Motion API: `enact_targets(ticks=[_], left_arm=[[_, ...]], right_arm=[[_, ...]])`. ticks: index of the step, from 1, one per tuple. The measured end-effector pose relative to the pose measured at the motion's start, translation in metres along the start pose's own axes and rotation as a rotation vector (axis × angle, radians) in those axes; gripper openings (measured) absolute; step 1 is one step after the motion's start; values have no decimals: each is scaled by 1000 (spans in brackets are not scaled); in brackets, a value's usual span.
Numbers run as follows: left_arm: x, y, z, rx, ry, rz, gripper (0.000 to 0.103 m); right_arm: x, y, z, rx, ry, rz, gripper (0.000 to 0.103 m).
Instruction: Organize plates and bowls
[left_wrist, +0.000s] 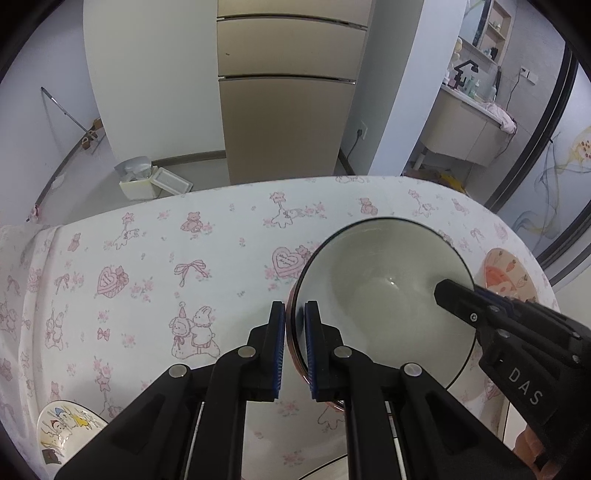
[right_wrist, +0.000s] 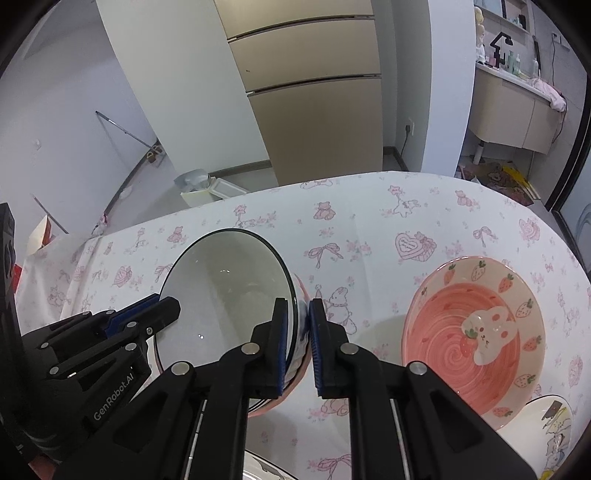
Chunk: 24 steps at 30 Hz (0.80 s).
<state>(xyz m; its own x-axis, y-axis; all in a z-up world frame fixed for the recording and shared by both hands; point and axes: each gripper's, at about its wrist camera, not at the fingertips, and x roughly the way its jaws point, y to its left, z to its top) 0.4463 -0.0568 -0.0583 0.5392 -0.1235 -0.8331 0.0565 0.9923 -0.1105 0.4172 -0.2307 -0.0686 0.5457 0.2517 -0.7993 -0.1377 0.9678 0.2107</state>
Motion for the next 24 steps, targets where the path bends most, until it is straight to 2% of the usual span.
enact_targets(ticks=[3, 7, 10, 13, 19, 24], left_arm=[[-12, -1, 3, -3, -30, -24, 10], [-23, -3, 4, 7, -53, -18, 10], [-27, -4, 5, 13, -57, -18, 10], [-27, -3, 5, 11, -55, -11, 10], [-32, -7, 4, 23, -66, -4, 10], [-61, -17, 4, 32, -153, -33, 10]], right_arm=[[-2, -2, 1, 17, 4, 12, 11], [-6, -7, 1, 46, -23, 36, 10], [2, -26, 2, 164, 9, 139, 11], [4, -35, 2, 213, 26, 202, 12], [-4, -18, 4, 127, 6, 135, 15], [-27, -4, 8, 46, -69, 21, 16]])
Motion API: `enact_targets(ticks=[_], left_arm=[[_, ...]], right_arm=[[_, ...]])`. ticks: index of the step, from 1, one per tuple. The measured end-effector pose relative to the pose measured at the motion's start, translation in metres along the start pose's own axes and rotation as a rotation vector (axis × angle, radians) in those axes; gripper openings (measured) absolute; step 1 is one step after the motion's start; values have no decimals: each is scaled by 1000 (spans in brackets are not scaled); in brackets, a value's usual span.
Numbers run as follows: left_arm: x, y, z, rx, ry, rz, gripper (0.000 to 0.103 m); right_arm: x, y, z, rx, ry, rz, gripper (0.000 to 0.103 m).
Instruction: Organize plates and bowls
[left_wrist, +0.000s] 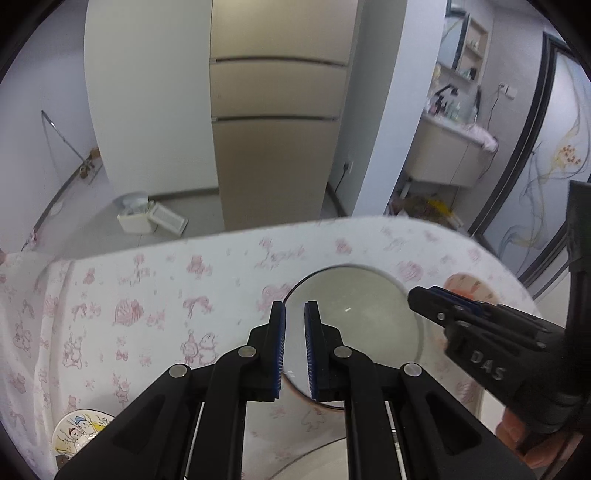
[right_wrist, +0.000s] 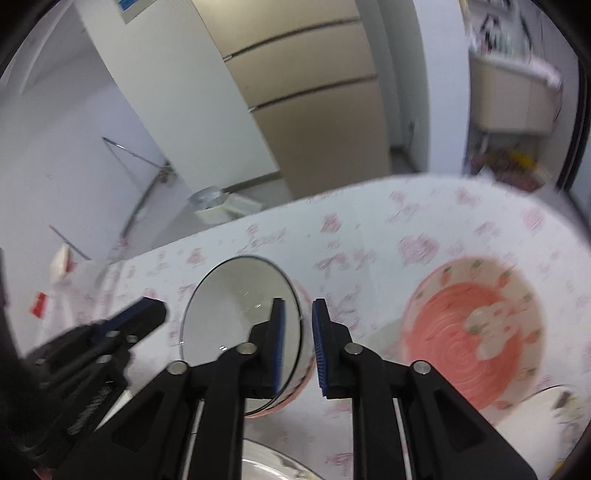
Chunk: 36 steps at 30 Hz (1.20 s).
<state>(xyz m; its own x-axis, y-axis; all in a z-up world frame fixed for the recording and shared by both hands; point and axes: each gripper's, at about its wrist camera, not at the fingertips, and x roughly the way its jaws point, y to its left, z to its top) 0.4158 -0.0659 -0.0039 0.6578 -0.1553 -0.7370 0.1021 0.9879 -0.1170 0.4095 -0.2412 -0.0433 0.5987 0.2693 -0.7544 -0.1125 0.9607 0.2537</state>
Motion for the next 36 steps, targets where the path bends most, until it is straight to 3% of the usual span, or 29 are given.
enact_targets(ticks=[3, 5, 7, 9, 11, 14, 17, 18, 20, 23, 28, 31, 36], left_arm=[[-18, -7, 4, -8, -41, -7, 13], [-32, -17, 7, 4, -79, 3, 25], [-52, -35, 12, 38, -138, 11, 58], [-69, -53, 18, 73, -186, 27, 73], [-85, -70, 25, 97, -221, 21, 73], [-108, -89, 34, 53, -262, -45, 77], [-122, -109, 36, 33, -325, -78, 83], [-121, -117, 35, 39, -332, -71, 83], [-113, -130, 34, 31, -311, -77, 83], [-90, -153, 37, 49, -235, -126, 84], [-53, -169, 38, 52, -188, -51, 84], [-18, -164, 27, 39, -102, -58, 83], [40, -157, 13, 28, 58, -63, 82]], right_arm=[[-27, -8, 10, 24, -56, -8, 18], [-56, -18, 19, 51, -120, -5, 29], [-85, -25, 29, 43, -174, -8, 36], [-115, -29, 35, -9, -234, -59, 37], [-143, -40, 36, -17, -299, -96, 45], [-173, -68, 29, 40, -375, -94, 47], [-183, -94, 21, 72, -412, -151, 50], [-182, -102, 20, 82, -414, -189, 57], [-176, -119, 24, 122, -394, -219, 64], [-160, -142, 28, 169, -337, -159, 64], [-127, -168, 33, 211, -252, -168, 64], [-109, -185, 30, 247, -187, -140, 64], [-79, -193, 26, 248, -103, -192, 63]])
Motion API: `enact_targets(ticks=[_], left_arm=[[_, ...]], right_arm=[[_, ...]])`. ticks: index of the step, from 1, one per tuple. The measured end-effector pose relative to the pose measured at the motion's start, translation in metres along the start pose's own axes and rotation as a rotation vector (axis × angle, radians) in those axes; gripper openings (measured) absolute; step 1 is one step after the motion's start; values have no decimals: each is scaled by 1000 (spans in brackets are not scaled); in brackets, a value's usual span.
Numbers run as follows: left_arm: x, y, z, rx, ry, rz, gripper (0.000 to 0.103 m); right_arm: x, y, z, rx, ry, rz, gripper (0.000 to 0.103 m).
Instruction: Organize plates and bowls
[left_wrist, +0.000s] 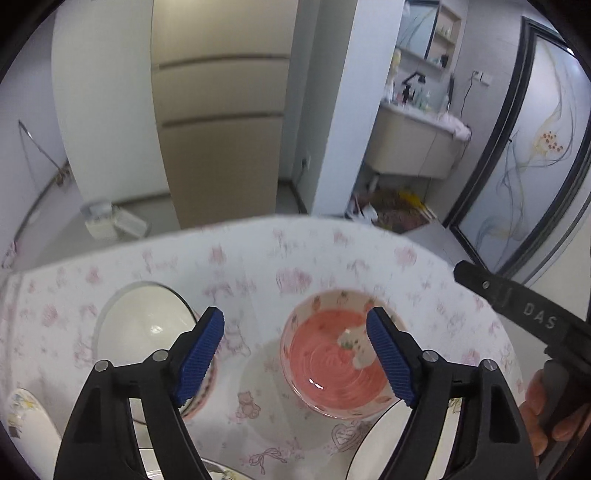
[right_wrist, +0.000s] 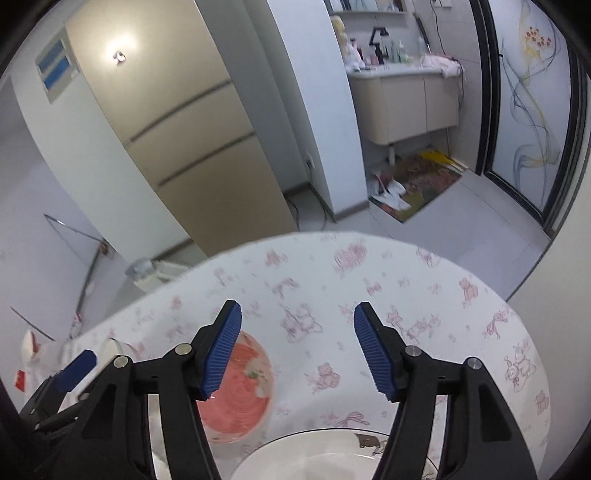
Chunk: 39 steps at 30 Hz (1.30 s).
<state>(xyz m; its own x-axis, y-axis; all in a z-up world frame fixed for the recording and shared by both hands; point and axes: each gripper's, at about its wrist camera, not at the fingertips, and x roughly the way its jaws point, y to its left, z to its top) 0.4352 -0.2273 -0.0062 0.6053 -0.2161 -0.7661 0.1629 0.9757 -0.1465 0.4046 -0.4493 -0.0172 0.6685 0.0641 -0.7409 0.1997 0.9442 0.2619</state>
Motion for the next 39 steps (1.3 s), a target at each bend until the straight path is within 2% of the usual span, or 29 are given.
enact_targets(ticks=[2, 4, 6, 9, 11, 13, 17, 19, 22, 26, 30, 34, 39], left_arm=[[17, 0, -5, 7, 50, 6, 82], [32, 3, -10, 12, 89, 3, 82], [39, 3, -11, 16, 90, 20, 81], [45, 0, -14, 43, 93, 15, 79], [48, -1, -14, 59, 103, 5, 71], [51, -3, -15, 68, 117, 2, 57], [61, 0, -17, 38, 183, -51, 52], [67, 5, -17, 25, 198, -27, 42], [69, 13, -18, -3, 208, -47, 37], [68, 12, -16, -14, 211, -101, 25], [77, 12, -19, -17, 239, -85, 18], [94, 19, -26, -64, 303, -127, 14], [93, 13, -28, -52, 288, -106, 12]], right_arm=[[4, 1, -5, -7, 12, -20, 63], [8, 3, -8, -17, 28, 2, 63], [12, 9, -11, -42, 51, 22, 63], [18, 23, -17, -105, 74, -18, 61], [23, 32, -21, -147, 87, -48, 56], [28, 39, -25, -166, 113, -24, 54], [41, 42, -31, -160, 163, -19, 47], [49, 41, -34, -157, 192, -24, 40], [62, 41, -39, -139, 252, 25, 30], [72, 42, -44, -143, 274, 6, 29], [76, 41, -45, -133, 290, 8, 21], [79, 33, -44, -101, 317, 17, 9], [89, 31, -49, -85, 351, 35, 9]])
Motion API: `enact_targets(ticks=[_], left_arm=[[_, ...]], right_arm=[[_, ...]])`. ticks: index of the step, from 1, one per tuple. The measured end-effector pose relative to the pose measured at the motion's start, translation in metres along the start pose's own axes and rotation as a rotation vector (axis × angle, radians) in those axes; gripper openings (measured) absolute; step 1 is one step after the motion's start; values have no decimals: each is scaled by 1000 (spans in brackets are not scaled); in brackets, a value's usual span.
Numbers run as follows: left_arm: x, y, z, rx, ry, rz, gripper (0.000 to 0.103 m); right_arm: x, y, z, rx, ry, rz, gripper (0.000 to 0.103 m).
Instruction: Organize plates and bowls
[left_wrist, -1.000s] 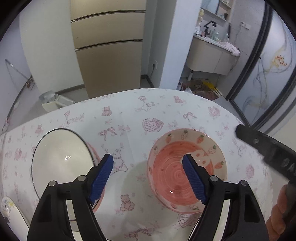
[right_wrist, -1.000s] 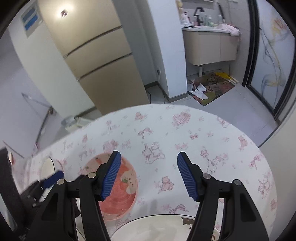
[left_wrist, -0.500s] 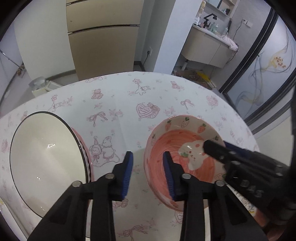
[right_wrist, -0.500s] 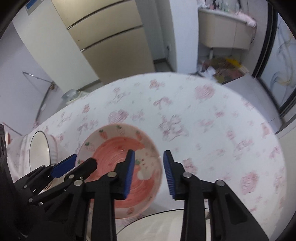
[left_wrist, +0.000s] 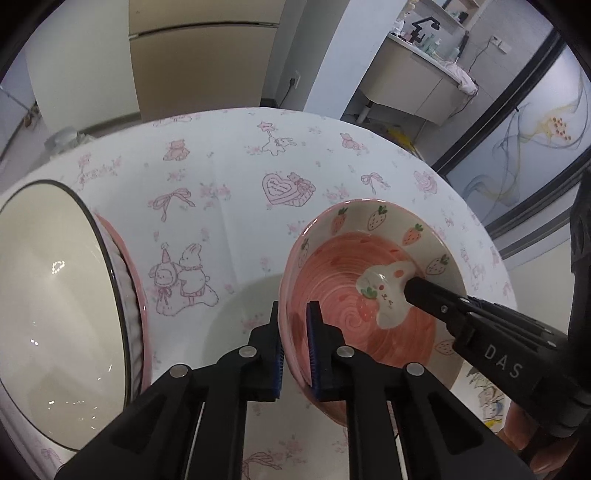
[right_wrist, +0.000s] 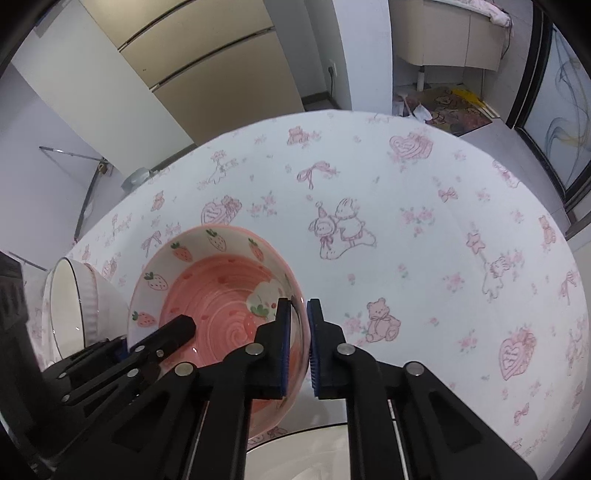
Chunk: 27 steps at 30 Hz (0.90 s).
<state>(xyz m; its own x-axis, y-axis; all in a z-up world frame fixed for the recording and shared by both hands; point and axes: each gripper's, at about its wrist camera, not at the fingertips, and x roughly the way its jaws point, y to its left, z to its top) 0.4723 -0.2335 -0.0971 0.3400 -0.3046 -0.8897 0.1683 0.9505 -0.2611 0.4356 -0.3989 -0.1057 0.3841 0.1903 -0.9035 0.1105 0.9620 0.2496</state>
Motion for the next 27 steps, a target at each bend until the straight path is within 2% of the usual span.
enact_targets(ticks=[4, 8, 14, 18, 27], left_arm=[[3, 5, 0, -33, 8, -30, 12], [6, 4, -1, -38, 14, -29, 12], [3, 3, -3, -38, 29, -7, 11], [-11, 5, -1, -52, 7, -38, 11], [-74, 3, 2, -7, -120, -53, 11]], right_arm=[[2, -3, 0, 10, 8, 23, 8], [16, -7, -1, 23, 49, 83, 10], [12, -4, -1, 33, 48, 78, 9], [-4, 6, -2, -5, 4, 23, 9], [-58, 30, -5, -64, -125, 27, 10]])
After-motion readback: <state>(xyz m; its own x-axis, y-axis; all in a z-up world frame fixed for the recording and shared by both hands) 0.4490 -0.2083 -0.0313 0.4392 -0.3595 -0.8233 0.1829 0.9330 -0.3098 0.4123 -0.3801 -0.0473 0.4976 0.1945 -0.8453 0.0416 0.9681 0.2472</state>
